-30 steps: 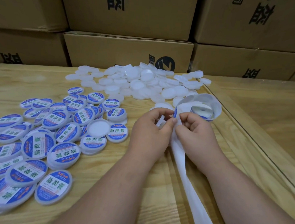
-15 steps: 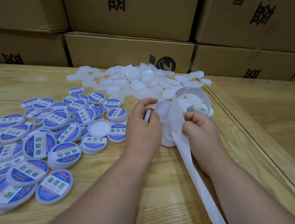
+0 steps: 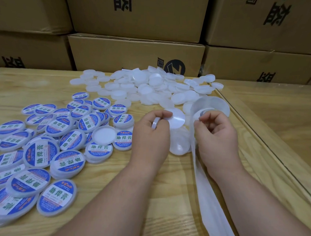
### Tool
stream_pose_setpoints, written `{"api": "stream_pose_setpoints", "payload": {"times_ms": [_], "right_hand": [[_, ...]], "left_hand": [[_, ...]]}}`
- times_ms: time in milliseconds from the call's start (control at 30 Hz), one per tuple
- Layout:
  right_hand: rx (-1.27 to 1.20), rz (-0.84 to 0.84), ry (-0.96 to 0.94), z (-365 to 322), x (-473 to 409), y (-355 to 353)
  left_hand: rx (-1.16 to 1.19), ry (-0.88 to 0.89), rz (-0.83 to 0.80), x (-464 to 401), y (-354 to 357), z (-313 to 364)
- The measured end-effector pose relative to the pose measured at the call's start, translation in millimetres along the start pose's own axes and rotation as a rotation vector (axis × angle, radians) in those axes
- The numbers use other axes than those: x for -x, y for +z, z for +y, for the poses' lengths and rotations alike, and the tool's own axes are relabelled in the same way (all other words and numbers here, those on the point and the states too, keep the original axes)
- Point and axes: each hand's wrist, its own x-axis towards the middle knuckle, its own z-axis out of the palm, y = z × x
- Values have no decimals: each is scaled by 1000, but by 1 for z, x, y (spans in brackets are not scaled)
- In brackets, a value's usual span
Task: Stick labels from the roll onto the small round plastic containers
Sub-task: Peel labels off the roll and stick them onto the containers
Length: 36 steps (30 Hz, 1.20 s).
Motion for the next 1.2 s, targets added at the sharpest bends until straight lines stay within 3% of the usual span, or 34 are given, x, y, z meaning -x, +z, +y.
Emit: {"api": "stream_pose_setpoints", "payload": {"times_ms": [233,500,833,1033,1200], "right_hand": [[83,-105,-77,3,2,5],[84,-91,-65,2,3,4],[-28,-55,50,-1,1,3],[-283,-48,296,-5,-6,-2],[-593,-278,597,-11,-14,-12]], "left_hand": [[-1,-11,-44,2,1,2],[27,-22,-71,1,-1,1],[179,46,-288,3,-5,0],[216,17,-217,1,-4,1],[217,-42,-176,-1,-6,10]]}}
